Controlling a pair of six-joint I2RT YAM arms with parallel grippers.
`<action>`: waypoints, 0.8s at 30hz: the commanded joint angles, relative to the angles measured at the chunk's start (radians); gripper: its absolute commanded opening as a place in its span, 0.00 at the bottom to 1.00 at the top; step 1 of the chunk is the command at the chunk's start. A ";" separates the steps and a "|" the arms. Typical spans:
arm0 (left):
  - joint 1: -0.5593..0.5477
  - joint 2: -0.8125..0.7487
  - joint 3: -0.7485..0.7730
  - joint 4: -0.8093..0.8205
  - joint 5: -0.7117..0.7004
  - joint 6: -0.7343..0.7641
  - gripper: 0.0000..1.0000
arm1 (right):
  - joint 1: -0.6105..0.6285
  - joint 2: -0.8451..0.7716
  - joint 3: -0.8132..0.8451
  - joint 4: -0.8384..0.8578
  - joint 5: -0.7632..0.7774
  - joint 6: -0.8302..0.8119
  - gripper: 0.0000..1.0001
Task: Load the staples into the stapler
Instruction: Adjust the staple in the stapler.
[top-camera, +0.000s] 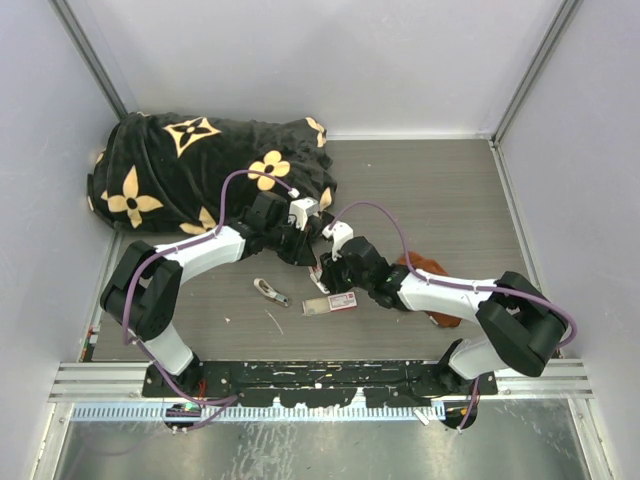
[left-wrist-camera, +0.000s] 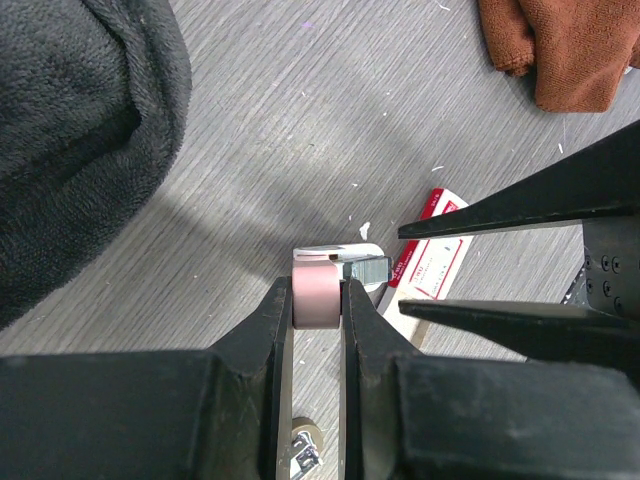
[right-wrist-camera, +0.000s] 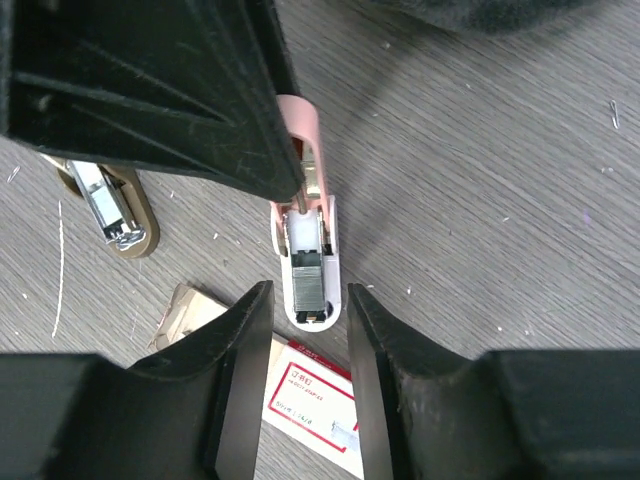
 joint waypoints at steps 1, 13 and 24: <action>0.003 0.001 0.002 0.051 0.010 0.006 0.00 | -0.015 -0.022 0.025 0.046 0.004 0.038 0.38; 0.003 0.001 0.005 0.050 0.010 0.006 0.00 | -0.015 0.048 0.035 0.043 -0.002 0.035 0.31; 0.004 -0.005 -0.003 0.059 0.016 0.003 0.00 | -0.015 0.087 0.034 0.043 0.021 0.053 0.31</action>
